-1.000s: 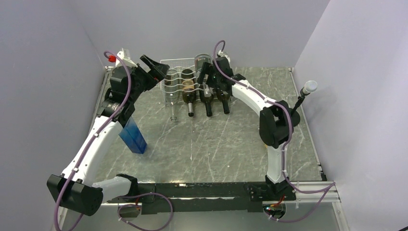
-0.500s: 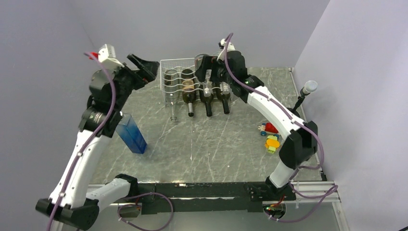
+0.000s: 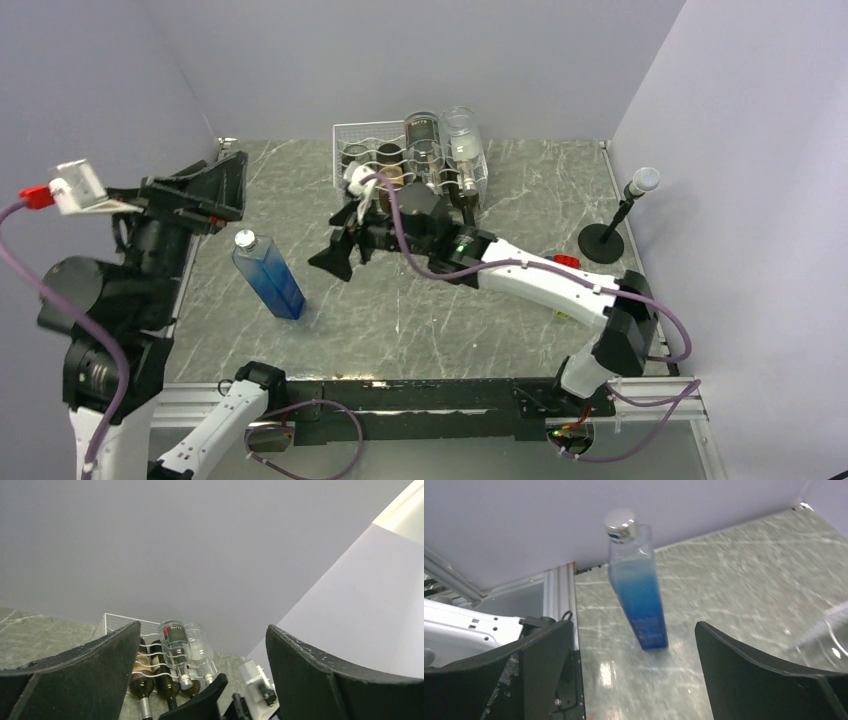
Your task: Put the wine bottle on the wine rack
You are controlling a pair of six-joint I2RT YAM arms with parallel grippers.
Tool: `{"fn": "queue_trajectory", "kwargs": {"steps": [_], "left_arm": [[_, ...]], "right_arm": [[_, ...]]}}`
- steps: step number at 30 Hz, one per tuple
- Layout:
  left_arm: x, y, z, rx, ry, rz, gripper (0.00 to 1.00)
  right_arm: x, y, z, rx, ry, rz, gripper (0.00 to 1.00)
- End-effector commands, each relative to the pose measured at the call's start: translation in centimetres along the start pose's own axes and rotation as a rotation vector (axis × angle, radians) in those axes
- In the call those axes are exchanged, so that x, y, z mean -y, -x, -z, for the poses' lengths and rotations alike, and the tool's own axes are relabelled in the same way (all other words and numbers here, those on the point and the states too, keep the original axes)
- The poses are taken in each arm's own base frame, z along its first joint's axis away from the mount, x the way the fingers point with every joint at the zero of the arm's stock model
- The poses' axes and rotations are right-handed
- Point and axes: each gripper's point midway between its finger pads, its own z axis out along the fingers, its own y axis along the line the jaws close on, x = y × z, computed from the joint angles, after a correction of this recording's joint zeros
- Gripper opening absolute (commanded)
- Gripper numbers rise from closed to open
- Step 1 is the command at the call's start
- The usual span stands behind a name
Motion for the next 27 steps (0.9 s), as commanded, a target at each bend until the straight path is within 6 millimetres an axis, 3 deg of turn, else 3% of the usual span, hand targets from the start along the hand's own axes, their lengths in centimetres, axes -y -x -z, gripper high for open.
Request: {"fn": "queue_trajectory", "kwargs": {"steps": [1, 10, 19, 27], "left_arm": [[-0.6, 0.6, 1.9, 0.003, 0.032, -0.01, 0.99], [-0.9, 1.2, 4.5, 0.006, 0.043, 0.002, 0.99], [-0.4, 1.4, 5.5, 0.016, 0.015, 0.022, 0.99], [-0.5, 1.4, 5.8, 0.011, 0.017, 0.019, 0.99]], "right_arm": [[-2.4, 2.4, -3.4, 0.144, 0.065, 0.108, 1.0], [-3.8, -0.5, -10.0, 0.128, 0.108, 0.127, 1.0], [-2.7, -3.2, -14.0, 0.119, 0.068, 0.105, 1.0], [-2.5, -3.7, -15.6, 0.132, 0.078, 0.098, 0.97]]}}
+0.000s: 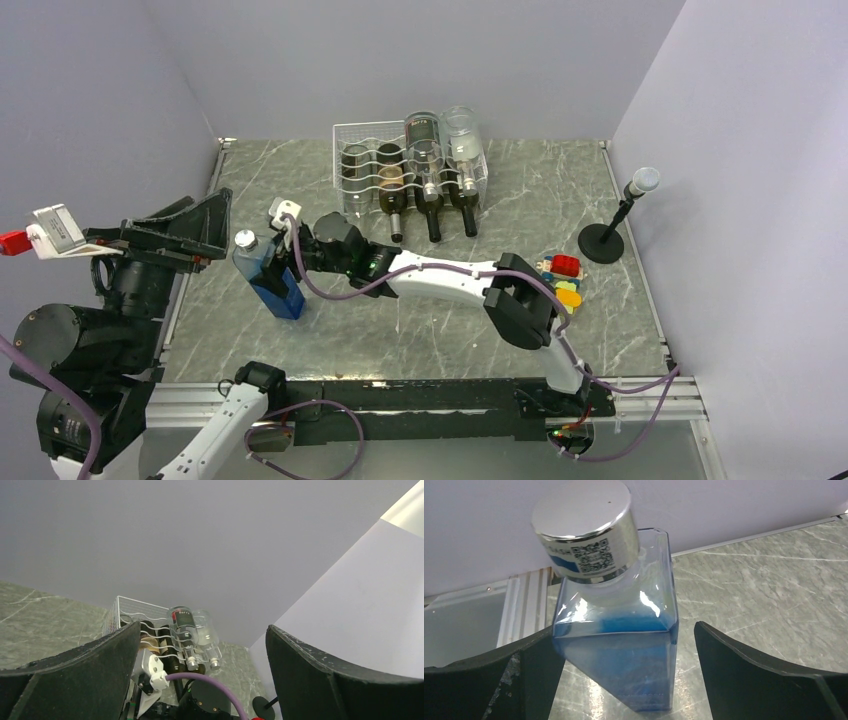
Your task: Put the wine bottle on the wine rack
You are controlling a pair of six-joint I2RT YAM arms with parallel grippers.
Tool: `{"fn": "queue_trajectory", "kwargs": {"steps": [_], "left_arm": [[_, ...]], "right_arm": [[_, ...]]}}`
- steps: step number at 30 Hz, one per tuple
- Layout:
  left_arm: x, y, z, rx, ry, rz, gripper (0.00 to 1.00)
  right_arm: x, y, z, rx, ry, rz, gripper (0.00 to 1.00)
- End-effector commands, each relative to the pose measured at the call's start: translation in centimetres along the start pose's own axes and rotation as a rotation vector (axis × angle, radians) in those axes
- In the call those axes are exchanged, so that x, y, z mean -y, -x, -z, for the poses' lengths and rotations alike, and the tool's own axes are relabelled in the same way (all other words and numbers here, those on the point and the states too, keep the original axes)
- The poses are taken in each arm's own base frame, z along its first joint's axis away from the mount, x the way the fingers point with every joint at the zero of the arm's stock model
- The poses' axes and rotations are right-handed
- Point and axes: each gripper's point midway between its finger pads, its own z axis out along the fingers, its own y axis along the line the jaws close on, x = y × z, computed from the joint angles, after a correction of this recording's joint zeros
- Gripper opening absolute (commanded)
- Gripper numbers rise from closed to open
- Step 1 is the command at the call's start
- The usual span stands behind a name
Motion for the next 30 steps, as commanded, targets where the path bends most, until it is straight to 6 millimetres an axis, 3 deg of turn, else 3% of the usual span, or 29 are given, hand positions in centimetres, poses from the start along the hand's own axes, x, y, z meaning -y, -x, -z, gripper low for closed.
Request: {"fn": "queue_trajectory", "kwargs": {"steps": [1, 6, 10, 11, 18, 23, 30], "left_arm": [[0.5, 0.5, 0.4, 0.008, -0.017, 0.005, 0.99], [0.5, 0.2, 0.4, -0.005, -0.023, -0.001, 0.99], [1.1, 0.2, 0.3, -0.009, -0.048, 0.007, 0.99], [1.2, 0.2, 0.3, -0.01, -0.057, 0.01, 0.99], [2.2, -1.3, -0.3, -0.061, -0.126, 0.021, 0.99], [2.4, -3.2, -0.8, -0.112, -0.163, 0.027, 0.99], [2.9, -8.4, -0.9, -0.251, -0.29, 0.043, 0.99]], "right_arm": [[-0.2, 4.3, -0.7, 0.122, -0.001, 0.018, 0.92], [0.1, 5.2, 0.3, 0.16, -0.044, 0.035, 0.53], [0.7, 7.0, 2.3, 0.198, -0.125, 0.076, 0.09], [0.8, 7.7, 3.0, 0.213, -0.14, 0.083, 0.02], [-0.6, 13.2, 9.5, 0.286, -0.156, 0.101, 0.0], [-0.5, 15.6, 14.2, 0.296, -0.201, 0.078, 0.0], [-0.2, 17.6, 21.1, 0.24, -0.258, 0.026, 0.0]]}}
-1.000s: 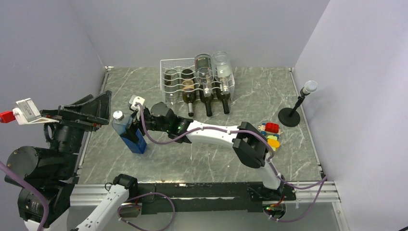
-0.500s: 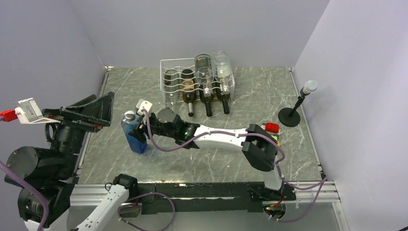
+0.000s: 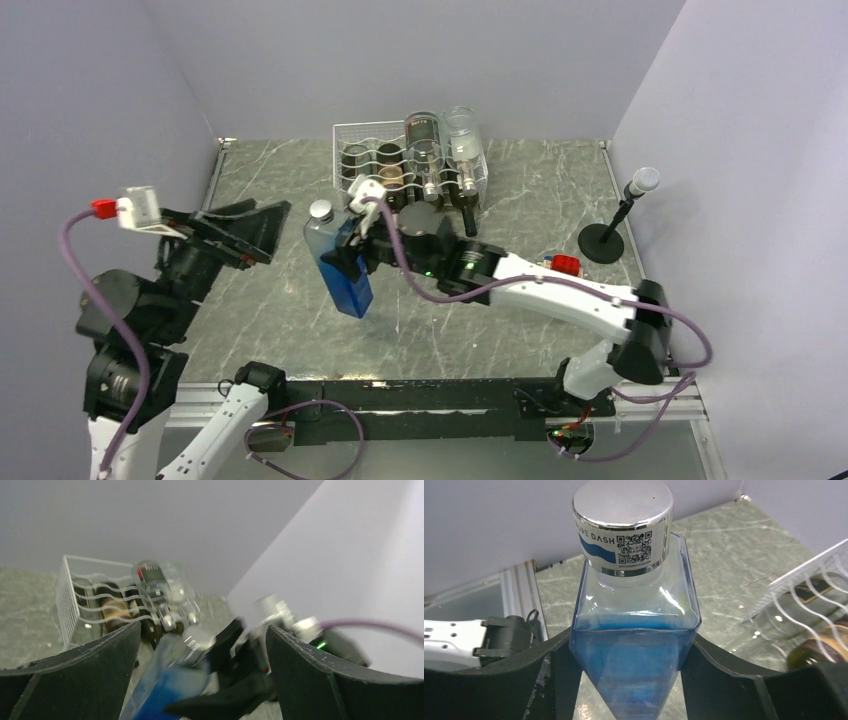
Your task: Put the wine bottle on the wine rack
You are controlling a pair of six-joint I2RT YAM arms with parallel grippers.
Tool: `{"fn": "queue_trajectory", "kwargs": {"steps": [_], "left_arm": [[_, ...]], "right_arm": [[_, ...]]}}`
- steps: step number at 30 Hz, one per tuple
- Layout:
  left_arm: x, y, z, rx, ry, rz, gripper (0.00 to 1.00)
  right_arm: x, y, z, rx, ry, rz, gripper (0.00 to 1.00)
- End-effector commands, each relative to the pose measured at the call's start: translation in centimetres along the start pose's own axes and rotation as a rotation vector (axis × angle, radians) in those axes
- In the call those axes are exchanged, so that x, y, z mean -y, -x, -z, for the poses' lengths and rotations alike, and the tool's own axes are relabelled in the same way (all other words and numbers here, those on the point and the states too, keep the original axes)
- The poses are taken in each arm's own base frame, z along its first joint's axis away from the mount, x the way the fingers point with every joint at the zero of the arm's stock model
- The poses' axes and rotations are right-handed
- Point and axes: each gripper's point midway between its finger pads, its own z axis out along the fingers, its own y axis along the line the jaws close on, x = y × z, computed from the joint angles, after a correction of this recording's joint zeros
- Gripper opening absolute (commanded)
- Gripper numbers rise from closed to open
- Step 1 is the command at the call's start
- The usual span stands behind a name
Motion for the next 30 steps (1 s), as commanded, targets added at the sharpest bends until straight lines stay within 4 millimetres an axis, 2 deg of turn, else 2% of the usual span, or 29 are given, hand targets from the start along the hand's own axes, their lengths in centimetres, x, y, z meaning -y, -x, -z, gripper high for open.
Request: {"fn": "queue_trajectory", "kwargs": {"steps": [1, 4, 8, 12, 17, 21, 24, 30], "left_arm": [[1.9, -2.8, -0.2, -0.085, -0.161, 0.013, 0.99], [2.6, -3.8, -0.2, -0.119, -0.233, -0.002, 0.99], [4.0, -5.4, -0.6, -0.174, -0.361, -0.025, 0.99], [5.7, -9.1, -0.6, -0.308, -0.578, -0.002, 0.99], [5.9, -13.1, -0.5, -0.432, -0.75, 0.083, 0.99], [6.1, -15.4, 0.0, -0.439, -0.819, 0.113, 0.99], [7.0, -18.1, 0.3, -0.48, -0.842, 0.12, 0.99], [11.1, -22.9, 2.5, -0.557, -0.988, 0.125, 0.99]], "right_arm": [[1.3, 10.9, 7.4, 0.263, -0.047, -0.037, 0.0], [2.1, 11.7, 10.8, 0.248, -0.071, -0.063, 0.0], [2.1, 13.1, 14.4, 0.236, -0.071, -0.089, 0.0], [1.7, 14.5, 17.6, 0.234, -0.073, -0.147, 0.0], [1.1, 15.2, 20.6, 0.198, -0.065, -0.21, 0.0], [0.7, 16.0, 22.1, 0.22, -0.057, -0.229, 0.0], [0.2, 16.4, 22.3, 0.242, -0.028, -0.234, 0.0], [-0.9, 17.2, 22.5, 0.29, 0.042, -0.228, 0.0]]}}
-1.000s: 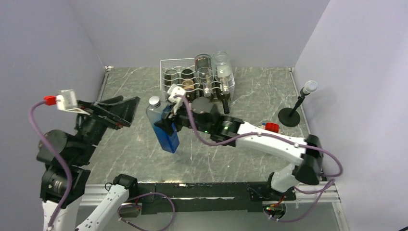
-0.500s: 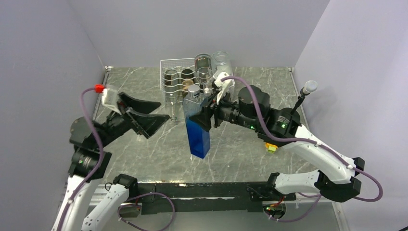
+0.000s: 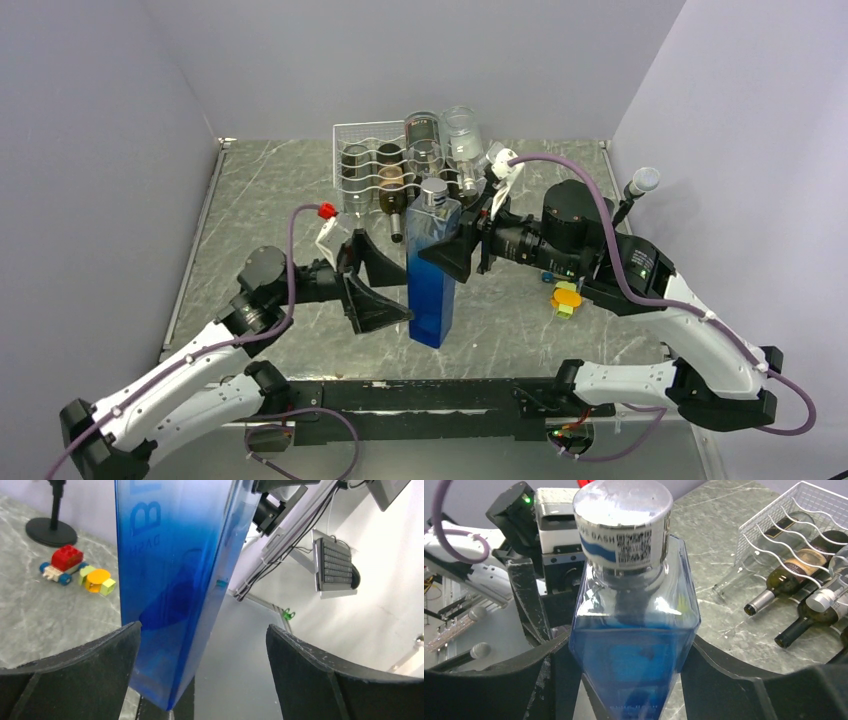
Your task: Put the wine bottle on the wine rack
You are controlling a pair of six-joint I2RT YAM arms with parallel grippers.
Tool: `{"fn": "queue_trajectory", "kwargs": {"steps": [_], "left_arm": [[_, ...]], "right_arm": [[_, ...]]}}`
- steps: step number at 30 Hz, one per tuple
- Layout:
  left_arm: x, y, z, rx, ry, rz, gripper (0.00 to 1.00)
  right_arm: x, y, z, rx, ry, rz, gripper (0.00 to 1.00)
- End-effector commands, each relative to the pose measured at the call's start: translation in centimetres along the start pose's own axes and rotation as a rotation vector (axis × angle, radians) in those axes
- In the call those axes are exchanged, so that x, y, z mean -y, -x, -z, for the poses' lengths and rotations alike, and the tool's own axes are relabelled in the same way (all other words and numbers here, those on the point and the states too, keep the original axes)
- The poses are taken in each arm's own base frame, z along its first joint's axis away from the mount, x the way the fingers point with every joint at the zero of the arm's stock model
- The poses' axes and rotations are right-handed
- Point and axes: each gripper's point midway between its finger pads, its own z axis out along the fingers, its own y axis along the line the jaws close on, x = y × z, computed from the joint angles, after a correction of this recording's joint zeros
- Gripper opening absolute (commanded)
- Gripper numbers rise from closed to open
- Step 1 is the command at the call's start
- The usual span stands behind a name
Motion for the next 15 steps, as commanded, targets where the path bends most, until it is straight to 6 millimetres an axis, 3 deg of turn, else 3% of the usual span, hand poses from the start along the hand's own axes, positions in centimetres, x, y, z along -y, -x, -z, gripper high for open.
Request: {"fn": "queue_trajectory", "kwargs": {"steps": [1, 9, 15], "left_arm": [[1.3, -0.5, -2.4, 0.03, -0.084, -0.113, 0.99], [0.2, -2.4, -4.9, -0.028, -0.08, -0.151, 0.99], [-0.1, -2.0, -4.7, 0.041, -0.072, -0.178, 0.99]], "right_arm": [[-3.7, 7.8, 3.0, 0.299, 0.16, -0.014, 0.0], [-5.8, 8.0, 4.4, 0.31, 0.278, -0.018, 0.0], [-7.0, 8.3, 5.8, 0.339, 0.347, -0.026, 0.0]]}}
